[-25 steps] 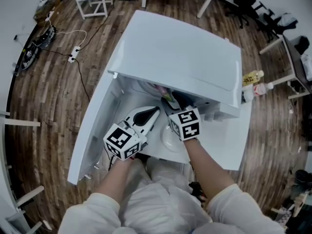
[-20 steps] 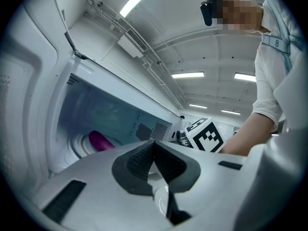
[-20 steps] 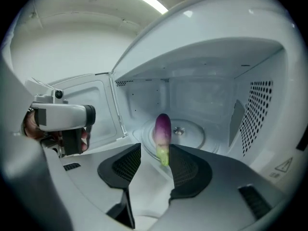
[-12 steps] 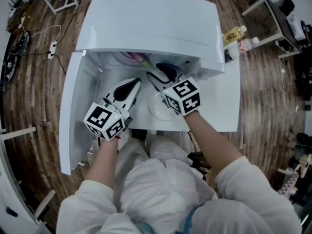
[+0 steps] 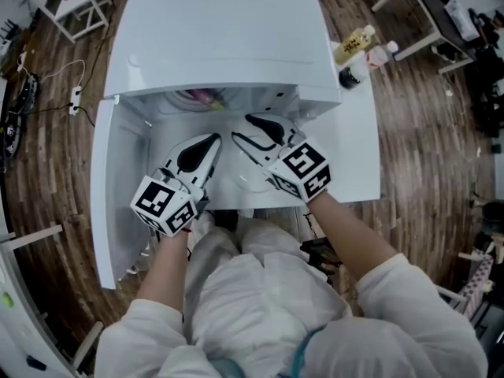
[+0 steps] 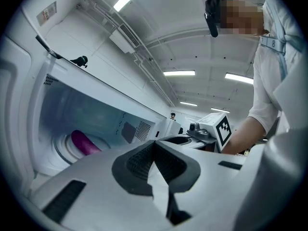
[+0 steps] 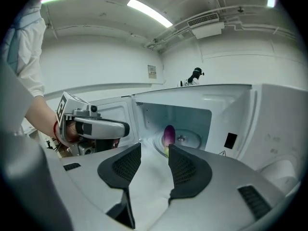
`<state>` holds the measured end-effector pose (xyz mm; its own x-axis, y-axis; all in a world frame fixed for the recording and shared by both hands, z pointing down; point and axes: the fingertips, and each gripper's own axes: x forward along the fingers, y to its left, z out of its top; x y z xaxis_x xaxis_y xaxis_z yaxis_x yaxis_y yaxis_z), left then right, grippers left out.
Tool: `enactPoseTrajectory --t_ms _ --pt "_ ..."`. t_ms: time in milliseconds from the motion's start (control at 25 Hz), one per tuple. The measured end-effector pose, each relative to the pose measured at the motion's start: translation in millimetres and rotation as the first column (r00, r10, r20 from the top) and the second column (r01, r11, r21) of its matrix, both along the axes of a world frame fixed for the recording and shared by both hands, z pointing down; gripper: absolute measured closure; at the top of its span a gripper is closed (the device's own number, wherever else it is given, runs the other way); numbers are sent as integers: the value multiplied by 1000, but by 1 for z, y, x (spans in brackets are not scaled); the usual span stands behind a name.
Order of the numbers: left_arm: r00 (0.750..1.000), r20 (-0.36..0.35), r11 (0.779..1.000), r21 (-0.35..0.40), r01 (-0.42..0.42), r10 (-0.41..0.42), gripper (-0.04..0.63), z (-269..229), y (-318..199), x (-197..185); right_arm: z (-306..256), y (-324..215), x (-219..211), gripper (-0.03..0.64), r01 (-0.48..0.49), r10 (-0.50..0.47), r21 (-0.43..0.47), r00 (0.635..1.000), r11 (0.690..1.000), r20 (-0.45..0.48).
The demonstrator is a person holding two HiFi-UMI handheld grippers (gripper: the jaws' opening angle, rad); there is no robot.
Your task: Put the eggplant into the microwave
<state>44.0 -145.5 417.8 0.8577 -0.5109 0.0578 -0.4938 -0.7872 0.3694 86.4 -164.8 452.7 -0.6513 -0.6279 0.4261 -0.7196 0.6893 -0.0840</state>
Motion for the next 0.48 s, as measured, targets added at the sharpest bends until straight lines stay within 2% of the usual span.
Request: enactPoseTrajectory --t_ms 480 --pt "995 -16 995 2 -97 97 592 -25 21 26 -25 33 15 436 3 -6 30 996 1000 90"
